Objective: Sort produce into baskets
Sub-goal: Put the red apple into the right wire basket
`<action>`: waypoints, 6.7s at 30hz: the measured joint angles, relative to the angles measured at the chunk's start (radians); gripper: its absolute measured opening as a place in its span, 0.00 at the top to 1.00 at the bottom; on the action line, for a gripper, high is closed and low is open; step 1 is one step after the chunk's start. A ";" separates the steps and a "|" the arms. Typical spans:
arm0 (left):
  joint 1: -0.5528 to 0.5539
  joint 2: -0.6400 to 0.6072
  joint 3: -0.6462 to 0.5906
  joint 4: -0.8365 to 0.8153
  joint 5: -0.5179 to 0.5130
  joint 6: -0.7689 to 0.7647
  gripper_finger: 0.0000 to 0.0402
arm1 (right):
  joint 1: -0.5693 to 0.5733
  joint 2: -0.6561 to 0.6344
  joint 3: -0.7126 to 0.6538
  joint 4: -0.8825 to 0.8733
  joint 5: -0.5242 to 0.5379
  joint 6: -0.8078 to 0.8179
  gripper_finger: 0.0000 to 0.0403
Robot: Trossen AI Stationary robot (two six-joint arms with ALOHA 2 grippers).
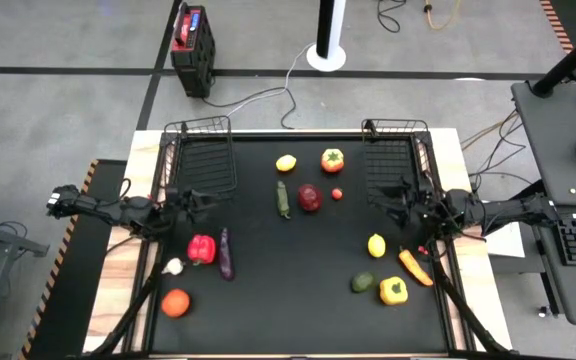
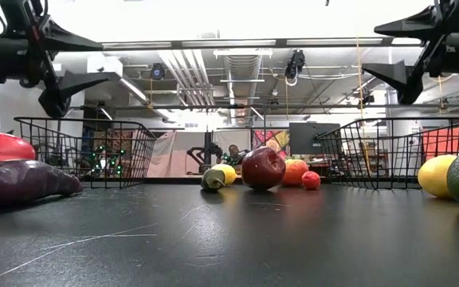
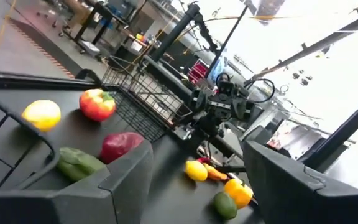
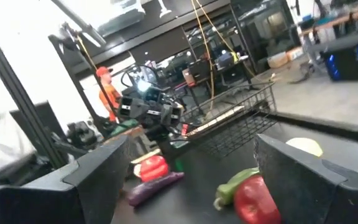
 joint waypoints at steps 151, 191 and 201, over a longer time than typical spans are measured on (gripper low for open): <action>-0.059 0.993 0.678 -0.255 -0.123 0.473 0.42 | -0.158 1.677 1.453 -0.965 -0.064 -1.496 0.13; -0.058 0.995 0.678 -0.225 -0.111 0.508 0.42 | -0.171 1.684 1.451 -1.013 0.010 -1.266 0.26; -0.058 0.994 0.680 -0.145 -0.115 0.580 0.42 | -0.261 1.435 1.452 -1.117 0.114 -0.836 0.26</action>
